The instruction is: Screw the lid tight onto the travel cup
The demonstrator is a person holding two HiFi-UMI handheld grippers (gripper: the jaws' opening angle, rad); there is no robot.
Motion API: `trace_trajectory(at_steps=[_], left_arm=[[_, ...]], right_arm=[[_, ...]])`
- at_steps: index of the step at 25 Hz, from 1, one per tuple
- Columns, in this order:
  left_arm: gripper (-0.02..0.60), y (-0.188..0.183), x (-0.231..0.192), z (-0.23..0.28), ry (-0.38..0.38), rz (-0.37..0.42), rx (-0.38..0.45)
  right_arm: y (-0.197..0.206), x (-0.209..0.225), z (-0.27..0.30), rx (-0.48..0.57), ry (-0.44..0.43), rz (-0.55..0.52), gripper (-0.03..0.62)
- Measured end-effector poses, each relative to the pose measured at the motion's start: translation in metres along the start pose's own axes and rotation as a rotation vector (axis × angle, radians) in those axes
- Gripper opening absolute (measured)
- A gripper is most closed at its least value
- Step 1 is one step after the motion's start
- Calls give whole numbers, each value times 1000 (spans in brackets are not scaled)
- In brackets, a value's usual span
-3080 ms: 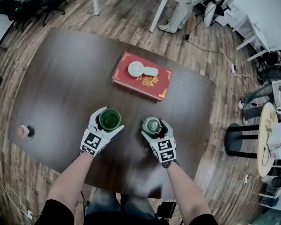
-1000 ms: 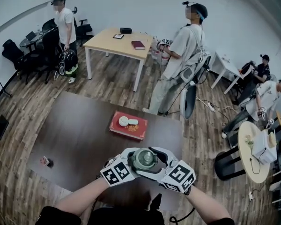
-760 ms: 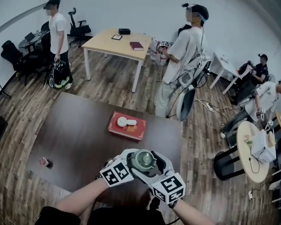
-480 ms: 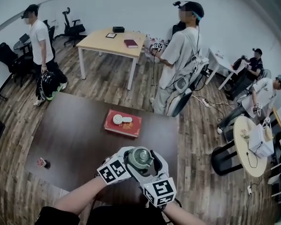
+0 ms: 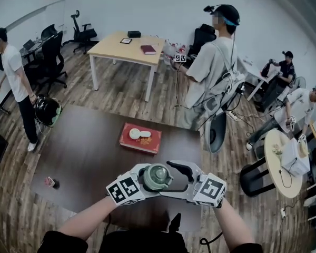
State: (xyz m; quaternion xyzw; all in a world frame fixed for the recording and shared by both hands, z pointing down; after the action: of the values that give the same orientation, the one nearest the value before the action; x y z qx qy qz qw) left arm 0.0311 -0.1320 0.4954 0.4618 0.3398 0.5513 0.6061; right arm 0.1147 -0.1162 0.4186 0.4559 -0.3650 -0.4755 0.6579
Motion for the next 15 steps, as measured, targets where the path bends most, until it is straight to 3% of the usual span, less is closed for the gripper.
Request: trace_trajectory(at_steps=[3, 6, 10, 15], left_arm=[[410, -3, -1, -1, -4, -2, 2], [408, -4, -5, -6, -32, -13, 1], [408, -2, -8, -9, -73, -15, -19], [408, 3, -4, 0, -70, -15, -33]], right_arm=[[-7, 0, 5, -3, -34, 0, 376], [-10, -3, 9, 53, 50, 37, 373], [-6, -20, 16, 145, 335, 128, 371], [-1, -41, 26, 155, 729, 257, 371]])
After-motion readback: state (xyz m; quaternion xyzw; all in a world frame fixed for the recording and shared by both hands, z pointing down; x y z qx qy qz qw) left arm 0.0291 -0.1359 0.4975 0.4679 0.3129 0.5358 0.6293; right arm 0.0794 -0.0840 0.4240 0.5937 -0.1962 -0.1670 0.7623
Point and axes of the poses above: the fingertips, and each gripper's own axes: z forward along the fingers, x to its right, y out of its underside, the point moved 6 cm from there along -z, backward along the fingers, and after that the axes turned 8 degrees about z, right-handed, at the moved point
